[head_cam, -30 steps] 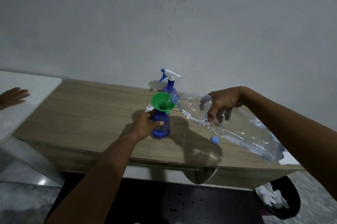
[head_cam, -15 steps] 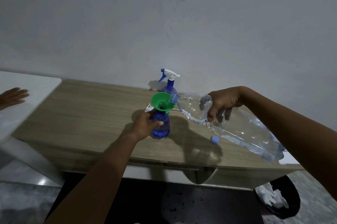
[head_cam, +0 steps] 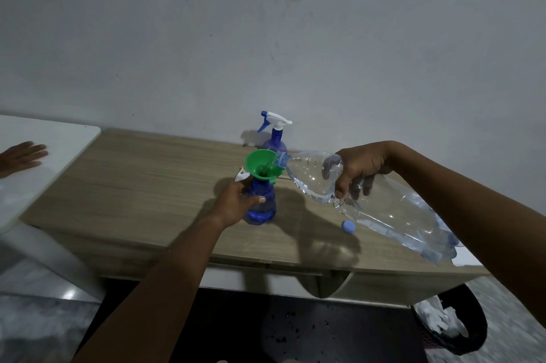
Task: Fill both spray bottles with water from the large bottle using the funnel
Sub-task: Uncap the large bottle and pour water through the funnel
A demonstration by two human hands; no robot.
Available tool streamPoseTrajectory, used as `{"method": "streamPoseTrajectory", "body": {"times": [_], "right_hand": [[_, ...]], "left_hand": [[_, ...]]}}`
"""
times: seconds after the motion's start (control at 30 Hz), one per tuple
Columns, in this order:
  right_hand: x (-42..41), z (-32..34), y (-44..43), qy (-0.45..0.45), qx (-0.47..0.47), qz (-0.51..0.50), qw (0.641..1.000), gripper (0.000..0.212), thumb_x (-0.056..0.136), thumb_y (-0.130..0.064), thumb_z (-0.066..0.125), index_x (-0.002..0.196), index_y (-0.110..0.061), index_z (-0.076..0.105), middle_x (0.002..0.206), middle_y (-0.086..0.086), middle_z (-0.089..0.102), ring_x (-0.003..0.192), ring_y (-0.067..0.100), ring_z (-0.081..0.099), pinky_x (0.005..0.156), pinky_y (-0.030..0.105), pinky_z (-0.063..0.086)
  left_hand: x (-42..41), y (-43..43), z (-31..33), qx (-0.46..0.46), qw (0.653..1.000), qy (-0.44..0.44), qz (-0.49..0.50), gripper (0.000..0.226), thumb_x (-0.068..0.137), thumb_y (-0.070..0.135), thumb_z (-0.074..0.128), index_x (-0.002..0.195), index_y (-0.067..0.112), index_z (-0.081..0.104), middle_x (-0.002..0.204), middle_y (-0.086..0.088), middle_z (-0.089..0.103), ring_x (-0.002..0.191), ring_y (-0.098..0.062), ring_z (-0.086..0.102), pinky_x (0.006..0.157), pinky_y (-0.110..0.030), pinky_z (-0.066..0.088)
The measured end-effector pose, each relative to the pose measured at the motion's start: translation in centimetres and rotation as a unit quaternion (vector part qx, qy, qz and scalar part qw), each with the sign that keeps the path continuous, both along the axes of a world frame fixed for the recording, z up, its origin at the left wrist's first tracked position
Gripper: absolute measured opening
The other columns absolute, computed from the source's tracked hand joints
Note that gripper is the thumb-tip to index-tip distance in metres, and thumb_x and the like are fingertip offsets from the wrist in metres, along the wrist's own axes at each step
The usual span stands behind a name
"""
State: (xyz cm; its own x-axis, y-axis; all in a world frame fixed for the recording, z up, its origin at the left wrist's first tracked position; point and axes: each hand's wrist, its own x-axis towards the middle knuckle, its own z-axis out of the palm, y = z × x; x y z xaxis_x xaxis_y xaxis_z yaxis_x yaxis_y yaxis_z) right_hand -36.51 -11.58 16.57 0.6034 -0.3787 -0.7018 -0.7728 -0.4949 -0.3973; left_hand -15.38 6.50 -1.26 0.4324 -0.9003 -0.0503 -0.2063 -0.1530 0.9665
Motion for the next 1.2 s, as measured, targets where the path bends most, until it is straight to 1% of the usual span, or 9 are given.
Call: {"method": "streamPoseTrajectory", "body": {"times": [0.1,0.2,0.37,0.47,0.63,0.87,1.0,1.13,1.2], "right_hand": [[-0.2,-0.4,0.0,0.000,0.000,-0.002,1.000,0.053,0.078,-0.014,0.081,0.127,-0.007,0.062,0.089,0.012,0.073,0.061,0.018,0.070,0.055,0.028,0.056],[-0.3,-0.9,0.2,-0.019,0.003,-0.003,1.000,0.055,0.077,-0.015,0.081,0.127,-0.005,0.062,0.089,0.017,0.074,0.063,0.018,0.069,0.055,0.027,0.055],[-0.4,-1.9,0.6,-0.077,0.024,-0.014,0.997,0.063,0.070,-0.016,0.085,0.127,-0.010,0.059,0.081,0.006,0.075,0.065,0.018,0.070,0.057,0.030,0.056],[-0.5,-2.6,0.7,-0.125,0.031,-0.028,0.991,0.064,0.064,-0.019,0.085,0.121,-0.021,0.057,0.085,0.009,0.074,0.070,0.023,0.069,0.068,0.038,0.059],[-0.8,-3.3,0.4,-0.224,0.022,-0.085,0.971,0.061,0.068,-0.009,0.087,0.120,-0.017,0.055,0.094,0.023,0.076,0.076,0.032,0.071,0.077,0.055,0.059],[-0.1,-4.8,0.4,-0.393,-0.064,-0.182,0.899,0.064,0.068,-0.010,0.089,0.119,-0.021,0.053,0.086,0.007,0.079,0.081,0.022,0.075,0.082,0.041,0.062],[0.9,-7.0,0.5,-0.465,-0.107,-0.256,0.841,0.067,0.065,-0.015,0.091,0.118,-0.025,0.051,0.092,0.003,0.077,0.089,0.022,0.075,0.088,0.042,0.061],[1.7,-9.1,0.1,-0.500,-0.141,-0.331,0.788,0.072,0.064,-0.026,0.092,0.121,-0.033,0.049,0.101,-0.003,0.074,0.098,0.015,0.072,0.091,0.042,0.060],[1.8,-10.3,0.0,-0.512,-0.147,-0.342,0.774,0.075,0.064,-0.029,0.093,0.124,-0.033,0.049,0.105,-0.005,0.073,0.101,0.013,0.071,0.093,0.043,0.059]], "left_hand": [[0.0,0.1,0.1,0.011,1.000,-0.012,0.000,0.041,0.085,-0.005,0.074,0.125,-0.001,0.065,0.103,0.002,0.073,0.093,0.002,0.069,0.086,-0.013,0.054],[-0.1,0.0,0.1,0.012,1.000,-0.014,0.001,0.038,0.087,-0.008,0.071,0.124,-0.001,0.064,0.103,-0.001,0.071,0.085,0.010,0.068,0.079,-0.009,0.053],[-0.2,0.3,0.5,0.006,1.000,-0.020,0.001,0.039,0.086,-0.002,0.074,0.124,0.004,0.067,0.110,-0.002,0.074,0.101,-0.010,0.069,0.096,-0.027,0.053],[-0.3,0.4,0.7,0.007,1.000,-0.014,-0.002,0.042,0.087,-0.002,0.074,0.127,0.003,0.065,0.115,-0.004,0.073,0.108,-0.015,0.068,0.096,-0.025,0.053],[-0.7,0.3,0.8,0.006,1.000,0.000,0.005,0.044,0.086,-0.004,0.074,0.128,0.005,0.064,0.116,-0.004,0.074,0.108,-0.016,0.070,0.097,-0.026,0.054],[-1.2,0.0,1.0,0.018,0.999,-0.011,0.032,0.043,0.084,-0.003,0.075,0.126,0.003,0.066,0.113,-0.008,0.075,0.107,-0.022,0.071,0.100,-0.040,0.055],[-1.3,-0.2,0.9,0.024,0.998,-0.030,0.045,0.045,0.081,0.000,0.079,0.124,0.004,0.067,0.110,-0.008,0.076,0.103,-0.020,0.072,0.097,-0.038,0.057],[-1.6,-0.3,0.7,0.019,0.998,-0.026,0.058,0.048,0.079,0.000,0.082,0.124,0.002,0.066,0.112,-0.009,0.074,0.104,-0.019,0.071,0.089,-0.024,0.056],[-1.6,-0.4,0.5,0.015,0.998,-0.014,0.065,0.048,0.079,-0.003,0.081,0.124,0.001,0.065,0.114,-0.011,0.074,0.106,-0.022,0.070,0.096,-0.034,0.056]]}}
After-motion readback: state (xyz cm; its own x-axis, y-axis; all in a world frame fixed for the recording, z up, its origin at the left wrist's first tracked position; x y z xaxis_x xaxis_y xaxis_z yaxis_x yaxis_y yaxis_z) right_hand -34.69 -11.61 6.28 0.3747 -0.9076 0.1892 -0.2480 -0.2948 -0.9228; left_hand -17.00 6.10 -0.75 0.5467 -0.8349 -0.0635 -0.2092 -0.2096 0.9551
